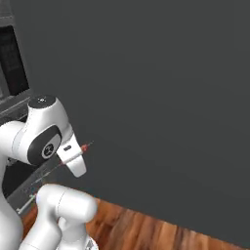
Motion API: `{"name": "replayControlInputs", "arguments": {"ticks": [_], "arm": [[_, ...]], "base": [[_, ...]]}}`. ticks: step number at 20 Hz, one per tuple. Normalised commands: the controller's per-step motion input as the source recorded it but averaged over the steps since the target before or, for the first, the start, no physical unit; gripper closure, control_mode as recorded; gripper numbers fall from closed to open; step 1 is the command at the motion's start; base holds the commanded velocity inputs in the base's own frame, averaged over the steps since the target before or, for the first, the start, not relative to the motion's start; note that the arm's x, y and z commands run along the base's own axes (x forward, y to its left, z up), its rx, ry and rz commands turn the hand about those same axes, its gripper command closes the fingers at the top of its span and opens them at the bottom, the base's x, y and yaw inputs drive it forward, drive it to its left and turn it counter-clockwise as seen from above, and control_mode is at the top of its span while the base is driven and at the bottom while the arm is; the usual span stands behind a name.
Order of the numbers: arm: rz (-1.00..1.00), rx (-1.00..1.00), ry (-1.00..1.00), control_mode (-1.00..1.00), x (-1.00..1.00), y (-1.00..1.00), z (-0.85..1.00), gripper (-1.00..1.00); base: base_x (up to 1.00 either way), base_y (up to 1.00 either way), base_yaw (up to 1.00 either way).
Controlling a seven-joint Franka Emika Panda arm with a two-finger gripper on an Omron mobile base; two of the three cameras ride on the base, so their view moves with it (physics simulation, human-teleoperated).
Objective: Pick the kebab skewer from the counter and place it in the microwave.
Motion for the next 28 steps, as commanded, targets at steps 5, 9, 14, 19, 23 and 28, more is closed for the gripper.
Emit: {"name": "replayControlInputs", "arguments": {"ticks": [5,9,14,19,23,28], "arm": [[0.0,0.0,0.0,1.0,0.0,0.0,0.0,1.0],[0.0,0.0,0.0,1.0,0.0,0.0,0.0,1.0],[0.0,0.0,0.0,1.0,0.0,0.0,0.0,1.0],[0.0,0.0,0.0,1.0,0.0,0.0,0.0,1.0],[0.0,0.0,0.0,1.0,0.0,0.0,0.0,1.0],[0.0,0.0,0.0,1.0,0.0,0.0,0.0,1.0]], "base": [[0.63,-0.15,0.76],[0.05,-0.09,0.93],[0.07,-0.08,0.93],[0.36,-0.32,0.8],[0.26,-0.63,0.68],[0.55,-0.72,0.57]]}}
